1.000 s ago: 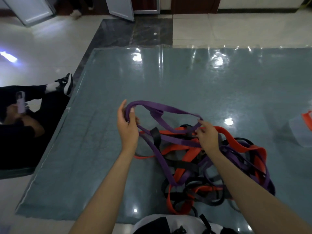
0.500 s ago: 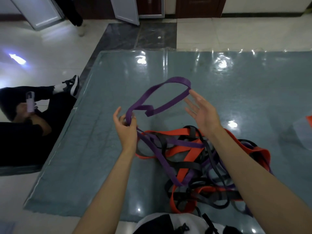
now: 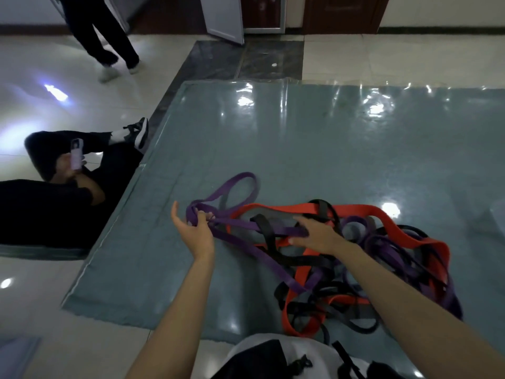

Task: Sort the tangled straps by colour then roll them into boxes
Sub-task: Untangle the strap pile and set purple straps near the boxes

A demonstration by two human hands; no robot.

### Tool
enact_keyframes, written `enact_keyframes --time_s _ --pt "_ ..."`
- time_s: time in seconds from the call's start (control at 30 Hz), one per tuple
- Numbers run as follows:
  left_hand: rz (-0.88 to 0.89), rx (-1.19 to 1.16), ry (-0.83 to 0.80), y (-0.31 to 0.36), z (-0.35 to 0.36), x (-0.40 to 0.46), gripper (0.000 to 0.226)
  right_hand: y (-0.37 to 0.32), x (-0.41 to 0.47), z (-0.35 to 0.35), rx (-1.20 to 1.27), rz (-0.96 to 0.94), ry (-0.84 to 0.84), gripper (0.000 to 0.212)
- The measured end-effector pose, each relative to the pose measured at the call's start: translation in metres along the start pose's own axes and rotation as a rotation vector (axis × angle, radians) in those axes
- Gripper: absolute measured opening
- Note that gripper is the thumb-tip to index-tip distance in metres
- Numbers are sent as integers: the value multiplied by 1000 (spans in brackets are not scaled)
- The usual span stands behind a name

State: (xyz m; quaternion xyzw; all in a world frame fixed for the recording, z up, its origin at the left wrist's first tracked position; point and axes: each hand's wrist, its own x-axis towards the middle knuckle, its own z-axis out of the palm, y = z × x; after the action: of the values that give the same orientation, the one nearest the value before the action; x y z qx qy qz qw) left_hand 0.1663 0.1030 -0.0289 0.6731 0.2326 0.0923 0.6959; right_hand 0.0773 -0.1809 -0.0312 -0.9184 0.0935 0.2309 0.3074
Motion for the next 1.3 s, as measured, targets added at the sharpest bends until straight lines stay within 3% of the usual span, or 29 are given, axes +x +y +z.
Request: enact_keyframes --time_s 0.13,0.23,0.33,0.4,0.47,0.5,0.57,0.63,0.77,0.87,0.93,1.03,1.1,1.17,1.23,1.3 --pt "-104 236 -76 -24 -24 6 64 15 -8 28 -299 -37 -62 126" --pt "-197 464 -193 -39 -38 11 68 16 -23 41 -479 -106 -46 139" --pt "-146 826 -288 -43 -44 -3 81 13 -37 50 -501 -126 5 121" --pt "255 1038 -295 -44 -44 -15 77 18 -44 56 -465 -159 25 114" --pt "606 1012 -476 -47 -38 -26 55 24 -52 59 -459 -194 53 110" --pt "608 979 -652 -49 -33 -32 44 26 -56 61 -462 -198 71 105" --pt "396 995 -981 -50 -28 -47 32 29 -62 62 -424 -198 151 78" --pt "189 999 -1135 -53 -25 -60 46 33 -64 60 -338 -208 248 42" --pt "254 1078 -1117 -54 -10 -85 82 36 -69 50 -75 -209 370 21" --pt "287 1149 -1116 -52 7 -94 88 23 -70 48 43 -260 479 18" --pt "263 1021 -1102 -53 14 -94 78 9 -69 48 106 -321 534 17" --pt "255 798 -1005 -50 17 -88 30 -6 -64 47 161 -363 565 19" --pt "289 731 -927 -43 18 -78 33 -4 -57 45 61 -346 666 27" --pt "309 692 -844 -30 19 -64 31 7 -53 41 -34 -158 669 41" --pt "273 655 -801 -15 18 -52 24 27 -54 37 -62 90 541 58" --pt "203 628 -802 -5 16 -40 20 50 -56 36 -65 184 492 64"
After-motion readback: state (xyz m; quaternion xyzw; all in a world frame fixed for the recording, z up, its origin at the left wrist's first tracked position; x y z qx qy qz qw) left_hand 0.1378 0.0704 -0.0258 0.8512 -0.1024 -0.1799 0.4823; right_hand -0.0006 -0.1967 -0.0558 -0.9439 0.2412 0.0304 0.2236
